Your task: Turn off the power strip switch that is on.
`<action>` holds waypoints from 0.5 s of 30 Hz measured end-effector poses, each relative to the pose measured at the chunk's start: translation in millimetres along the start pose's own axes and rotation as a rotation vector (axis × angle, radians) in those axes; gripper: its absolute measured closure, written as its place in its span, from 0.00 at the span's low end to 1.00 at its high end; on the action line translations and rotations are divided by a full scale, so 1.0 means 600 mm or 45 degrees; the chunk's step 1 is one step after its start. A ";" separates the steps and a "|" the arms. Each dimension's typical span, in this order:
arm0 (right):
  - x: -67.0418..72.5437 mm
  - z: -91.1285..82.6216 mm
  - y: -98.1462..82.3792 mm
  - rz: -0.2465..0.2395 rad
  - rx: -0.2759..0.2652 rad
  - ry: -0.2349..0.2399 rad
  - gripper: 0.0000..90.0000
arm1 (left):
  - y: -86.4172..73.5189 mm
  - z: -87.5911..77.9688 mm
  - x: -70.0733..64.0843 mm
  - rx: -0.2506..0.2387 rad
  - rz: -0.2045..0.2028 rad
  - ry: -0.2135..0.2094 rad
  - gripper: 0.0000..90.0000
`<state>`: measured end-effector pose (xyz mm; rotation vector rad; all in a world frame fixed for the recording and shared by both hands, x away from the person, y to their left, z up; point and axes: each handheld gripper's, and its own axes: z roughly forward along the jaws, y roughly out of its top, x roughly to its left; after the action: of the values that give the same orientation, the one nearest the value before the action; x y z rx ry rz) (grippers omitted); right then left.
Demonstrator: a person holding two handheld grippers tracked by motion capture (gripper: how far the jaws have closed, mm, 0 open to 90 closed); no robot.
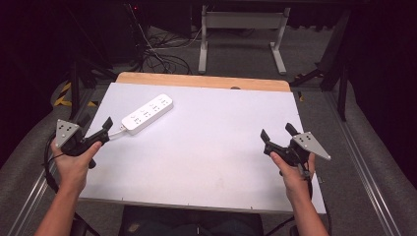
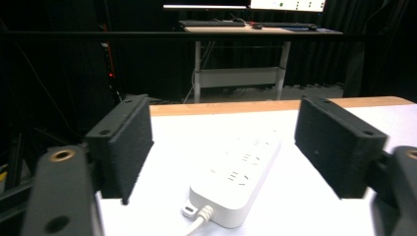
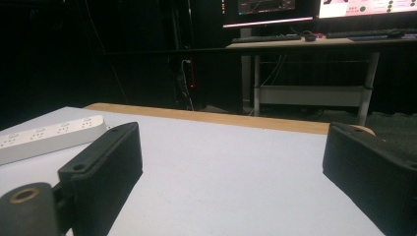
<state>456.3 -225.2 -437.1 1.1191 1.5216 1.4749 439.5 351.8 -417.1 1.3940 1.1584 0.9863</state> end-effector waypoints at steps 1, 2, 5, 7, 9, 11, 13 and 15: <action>0.000 0.000 0.000 -0.005 -0.004 0.005 0.09 | -0.001 0.000 0.000 -0.004 0.001 0.003 0.17; 0.001 0.000 0.001 -0.002 -0.002 0.004 0.09 | -0.001 0.000 0.000 -0.006 0.000 0.005 0.14; 0.001 -0.001 0.001 -0.003 -0.004 0.006 0.10 | -0.001 -0.001 0.002 -0.009 -0.015 0.003 0.10; 0.001 0.000 0.000 -0.003 -0.002 0.004 0.09 | -0.001 -0.001 0.003 -0.012 -0.018 0.003 0.08; 0.001 -0.001 0.000 -0.002 -0.001 0.002 0.09 | -0.001 -0.001 0.004 -0.006 -0.018 0.002 0.07; 0.002 -0.002 0.000 -0.006 -0.002 -0.001 0.09 | -0.001 0.000 0.003 -0.001 -0.017 0.002 0.06; 0.002 -0.002 0.000 -0.010 -0.002 0.000 0.09 | -0.001 0.001 0.003 0.002 -0.019 0.000 0.06; 0.001 -0.003 0.000 -0.016 0.001 -0.003 0.09 | -0.002 0.002 0.002 0.003 -0.011 0.001 0.06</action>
<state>454.5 -225.0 -436.8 1.1094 1.5251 1.4638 440.9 353.0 -418.5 1.3900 1.1656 0.9798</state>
